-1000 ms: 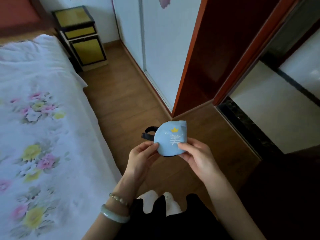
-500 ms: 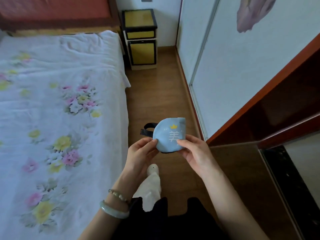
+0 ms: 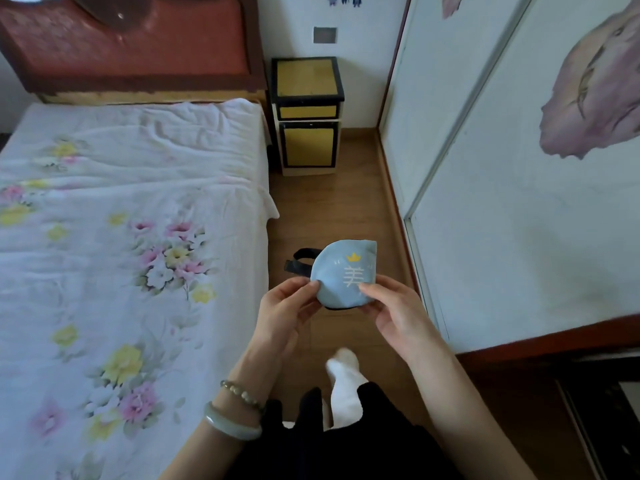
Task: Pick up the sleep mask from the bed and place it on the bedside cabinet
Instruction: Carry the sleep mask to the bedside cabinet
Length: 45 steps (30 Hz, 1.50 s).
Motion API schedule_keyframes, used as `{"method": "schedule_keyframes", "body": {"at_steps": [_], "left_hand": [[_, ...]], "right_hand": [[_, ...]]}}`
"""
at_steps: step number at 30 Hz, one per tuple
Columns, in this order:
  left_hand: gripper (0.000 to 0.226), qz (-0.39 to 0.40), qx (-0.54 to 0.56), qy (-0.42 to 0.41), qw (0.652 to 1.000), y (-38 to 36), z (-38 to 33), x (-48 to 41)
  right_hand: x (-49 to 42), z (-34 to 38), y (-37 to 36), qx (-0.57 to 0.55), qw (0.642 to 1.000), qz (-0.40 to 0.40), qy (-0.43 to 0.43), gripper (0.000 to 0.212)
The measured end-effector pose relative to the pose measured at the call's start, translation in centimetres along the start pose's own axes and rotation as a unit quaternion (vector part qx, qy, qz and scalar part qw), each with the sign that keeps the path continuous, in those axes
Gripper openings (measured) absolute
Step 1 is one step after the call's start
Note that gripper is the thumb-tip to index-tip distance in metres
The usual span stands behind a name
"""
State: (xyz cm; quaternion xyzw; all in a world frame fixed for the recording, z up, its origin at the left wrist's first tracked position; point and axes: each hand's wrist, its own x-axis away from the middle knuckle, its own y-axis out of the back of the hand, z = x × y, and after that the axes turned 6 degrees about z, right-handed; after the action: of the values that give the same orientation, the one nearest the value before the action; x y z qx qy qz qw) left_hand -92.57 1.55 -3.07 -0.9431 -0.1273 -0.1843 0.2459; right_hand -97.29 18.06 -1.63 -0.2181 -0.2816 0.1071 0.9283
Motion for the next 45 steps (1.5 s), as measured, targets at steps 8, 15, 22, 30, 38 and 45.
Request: {"method": "schedule_keyframes", "body": {"at_steps": [8,15,22,30,38,45], "left_hand": [[0.021,-0.020,0.009,0.002,1.000,-1.1,-4.9,-12.4],[0.012,-0.045,0.012,0.006,0.999,-3.3,-11.2,-26.3],[0.013,-0.061,0.017,-0.006,0.998,-5.4,-16.7,-36.9],[0.030,-0.053,0.027,-0.001,0.998,-4.4,-21.8,-47.2],[0.025,-0.036,0.038,-0.007,0.999,-2.2,-29.8,-60.6],[0.019,-0.019,0.023,-0.002,1.000,-0.3,-36.8,-70.7]], "right_hand": [[-12.7,5.6,-1.5,0.015,1.000,0.018,-0.018,0.017],[-26.7,13.5,-3.6,0.029,0.999,0.034,-0.024,0.017],[-37.0,20.5,-6.0,0.039,0.998,0.040,-0.028,0.020],[-47.3,24.2,-9.2,0.049,0.997,0.031,-0.051,0.017],[-60.4,28.9,-15.2,0.026,0.999,0.016,-0.039,0.018],[-69.9,32.6,-20.3,0.014,0.999,0.014,-0.029,0.024]]}}
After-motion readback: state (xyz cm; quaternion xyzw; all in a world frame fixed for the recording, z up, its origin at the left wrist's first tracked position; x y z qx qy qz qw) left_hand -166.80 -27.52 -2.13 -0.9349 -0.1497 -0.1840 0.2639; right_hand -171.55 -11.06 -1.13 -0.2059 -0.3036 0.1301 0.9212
